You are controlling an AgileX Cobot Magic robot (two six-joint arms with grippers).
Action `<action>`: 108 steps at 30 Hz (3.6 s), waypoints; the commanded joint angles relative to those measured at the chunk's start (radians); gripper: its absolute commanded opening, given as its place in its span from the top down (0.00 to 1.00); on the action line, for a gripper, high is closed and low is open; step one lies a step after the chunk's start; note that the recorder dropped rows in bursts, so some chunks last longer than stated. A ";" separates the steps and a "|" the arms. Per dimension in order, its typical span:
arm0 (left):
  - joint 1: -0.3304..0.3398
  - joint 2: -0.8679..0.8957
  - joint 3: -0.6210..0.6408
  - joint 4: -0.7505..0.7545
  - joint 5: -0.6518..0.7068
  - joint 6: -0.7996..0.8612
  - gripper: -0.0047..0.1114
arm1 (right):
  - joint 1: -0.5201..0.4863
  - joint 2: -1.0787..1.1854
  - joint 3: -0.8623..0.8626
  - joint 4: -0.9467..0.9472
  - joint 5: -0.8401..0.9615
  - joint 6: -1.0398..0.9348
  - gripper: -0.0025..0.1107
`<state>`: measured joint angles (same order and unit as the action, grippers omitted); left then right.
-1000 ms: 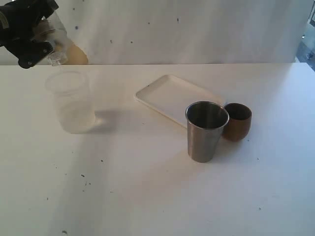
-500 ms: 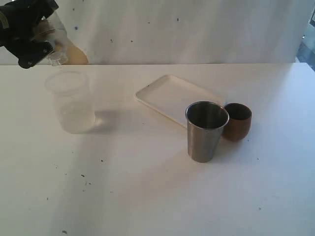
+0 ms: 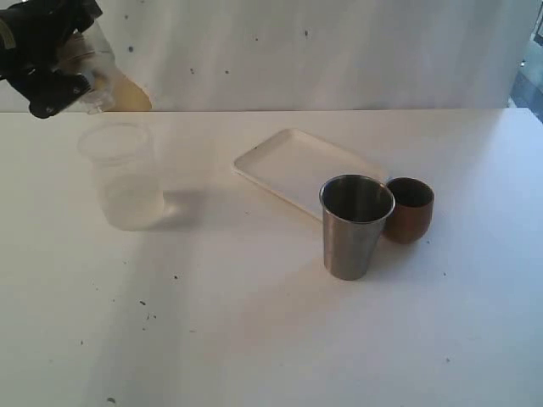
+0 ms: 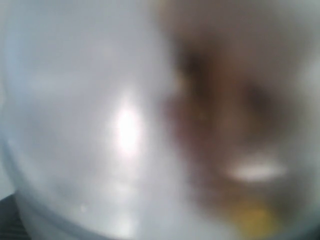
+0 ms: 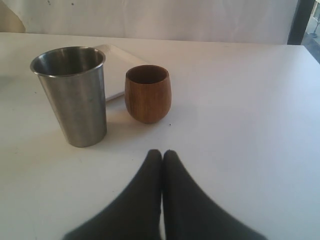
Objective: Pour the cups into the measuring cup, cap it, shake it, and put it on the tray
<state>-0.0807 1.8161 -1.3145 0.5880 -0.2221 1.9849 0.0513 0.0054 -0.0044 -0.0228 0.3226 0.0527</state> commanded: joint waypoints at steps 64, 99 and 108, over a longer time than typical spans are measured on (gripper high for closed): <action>-0.309 0.017 -0.131 -0.751 0.054 -2.029 0.96 | -0.002 -0.005 0.004 -0.001 -0.009 0.003 0.98; -0.540 0.424 -0.222 -0.596 -0.169 -2.110 0.86 | -0.002 -0.005 0.004 -0.001 -0.009 0.003 0.98; -0.540 0.424 -0.222 -0.571 -0.173 -2.057 0.09 | -0.002 -0.005 0.004 -0.001 -0.009 0.003 0.98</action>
<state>-0.6206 2.2521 -1.5260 0.0098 -0.3594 -0.0933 0.0513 0.0054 -0.0044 -0.0228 0.3226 0.0527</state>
